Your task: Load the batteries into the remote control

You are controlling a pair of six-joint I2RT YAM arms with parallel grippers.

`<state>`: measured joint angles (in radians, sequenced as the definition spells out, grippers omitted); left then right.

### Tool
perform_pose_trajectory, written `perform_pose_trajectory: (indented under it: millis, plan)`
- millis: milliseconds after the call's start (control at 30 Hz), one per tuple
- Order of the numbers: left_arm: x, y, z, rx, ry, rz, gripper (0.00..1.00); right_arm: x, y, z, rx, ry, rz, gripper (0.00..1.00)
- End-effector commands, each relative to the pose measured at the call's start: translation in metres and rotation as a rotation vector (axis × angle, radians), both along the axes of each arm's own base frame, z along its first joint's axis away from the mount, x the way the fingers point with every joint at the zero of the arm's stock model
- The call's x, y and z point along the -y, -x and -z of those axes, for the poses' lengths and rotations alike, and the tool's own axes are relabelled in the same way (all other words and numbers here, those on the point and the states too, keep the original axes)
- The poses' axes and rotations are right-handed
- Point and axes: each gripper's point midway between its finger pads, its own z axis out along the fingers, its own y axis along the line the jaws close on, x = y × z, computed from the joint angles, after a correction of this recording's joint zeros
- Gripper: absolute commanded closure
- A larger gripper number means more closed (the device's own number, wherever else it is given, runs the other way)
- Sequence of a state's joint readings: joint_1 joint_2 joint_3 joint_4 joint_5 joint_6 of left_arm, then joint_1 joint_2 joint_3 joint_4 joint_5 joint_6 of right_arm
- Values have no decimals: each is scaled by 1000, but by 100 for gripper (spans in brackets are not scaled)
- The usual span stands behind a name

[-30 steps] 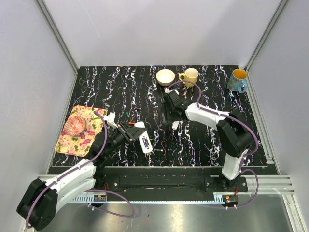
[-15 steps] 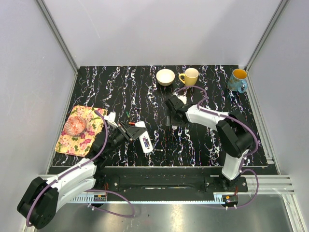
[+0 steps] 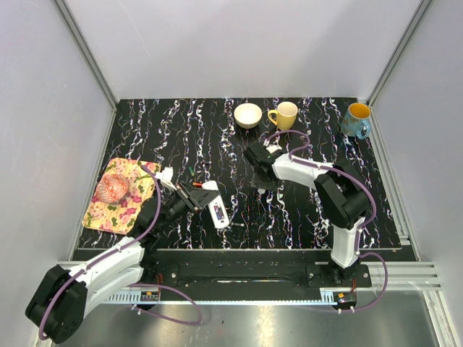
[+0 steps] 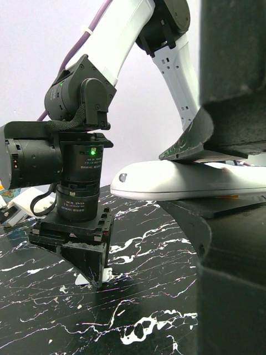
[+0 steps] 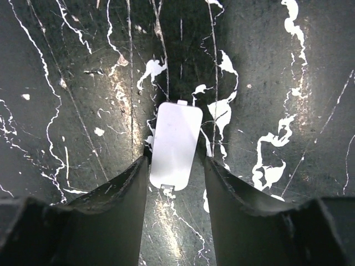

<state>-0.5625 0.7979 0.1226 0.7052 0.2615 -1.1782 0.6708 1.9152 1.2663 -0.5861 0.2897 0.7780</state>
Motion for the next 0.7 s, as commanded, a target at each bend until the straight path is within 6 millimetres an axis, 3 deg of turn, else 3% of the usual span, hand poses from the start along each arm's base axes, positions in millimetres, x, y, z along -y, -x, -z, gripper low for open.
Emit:
perform_pose_trajectory:
  millis: [0, 333, 433, 467, 600, 667]
  plan:
    - [1, 1, -36, 104, 70, 11, 100, 8, 2, 7, -23, 37, 49, 51]
    - [1, 3, -35, 98, 74, 21, 100, 15, 16, 25, -100, 76, 54, 57]
    - [1, 4, -35, 99, 76, 24, 100, 16, 19, 28, -111, 77, 53, 63]
    - [1, 4, -35, 99, 76, 23, 100, 18, 21, 30, -116, 79, 52, 69]
    - [1, 4, -34, 97, 77, 24, 100, 22, 23, 23, -104, 84, 46, 79]
    - [1, 4, -34, 96, 76, 24, 100, 26, 23, 10, -75, 88, 36, 82]
